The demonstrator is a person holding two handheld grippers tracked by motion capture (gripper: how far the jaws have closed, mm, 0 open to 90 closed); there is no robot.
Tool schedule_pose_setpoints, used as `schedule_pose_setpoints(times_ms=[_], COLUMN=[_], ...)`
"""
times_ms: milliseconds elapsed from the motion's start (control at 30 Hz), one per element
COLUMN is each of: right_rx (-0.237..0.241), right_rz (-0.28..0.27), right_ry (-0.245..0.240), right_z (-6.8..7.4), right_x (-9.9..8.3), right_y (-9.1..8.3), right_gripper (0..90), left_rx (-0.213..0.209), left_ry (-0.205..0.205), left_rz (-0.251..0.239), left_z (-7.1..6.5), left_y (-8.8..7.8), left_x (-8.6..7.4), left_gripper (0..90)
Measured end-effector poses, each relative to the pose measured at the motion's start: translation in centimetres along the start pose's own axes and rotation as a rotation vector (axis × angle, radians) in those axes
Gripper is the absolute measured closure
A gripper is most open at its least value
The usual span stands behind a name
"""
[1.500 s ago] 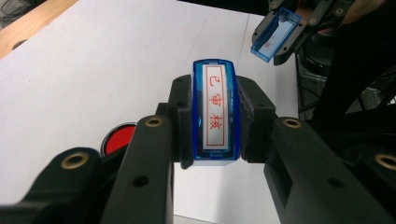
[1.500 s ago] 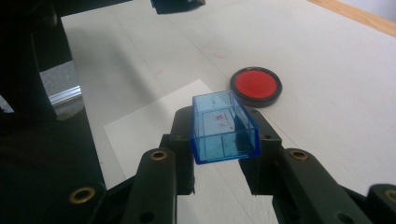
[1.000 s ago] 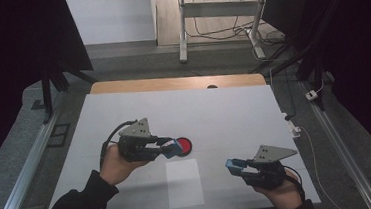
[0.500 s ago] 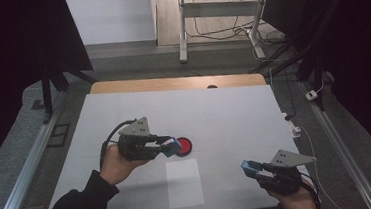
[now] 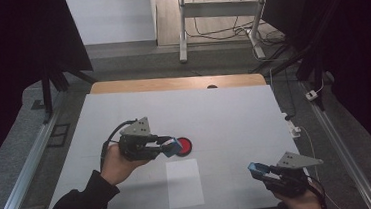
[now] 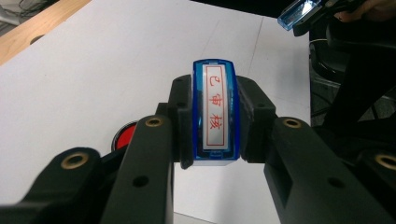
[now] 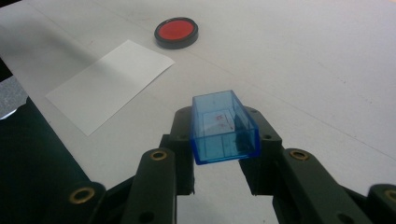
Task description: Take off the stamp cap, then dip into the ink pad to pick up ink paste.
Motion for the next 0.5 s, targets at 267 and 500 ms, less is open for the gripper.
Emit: schedule_pose_setpoints(times_ms=[267,500], right_rx=[-0.003,0.0], right_rz=[-0.001,0.0], right_ry=[0.006,0.002], right_z=[-0.09,-0.05], right_x=[-0.03,-0.06], right_y=[-0.15,-0.14], right_gripper=[68.4,68.3], left_rx=[0.007,0.017], left_ry=[-0.009,-0.017], left_rz=[0.005,0.035], left_z=[0.22,0.47], left_y=[0.14,0.69], left_x=[-0.09,-0.18], left_gripper=[70.4,70.4])
Point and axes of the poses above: each handheld gripper's, and its own axes: y roughly forward along the jaws, x roughly out of its top, z roughly to its left, the point moved 3 cm from there along y, roughly forward along the jaws, and after that the axes turned 13 degrees about y, right-handed, at the moved point
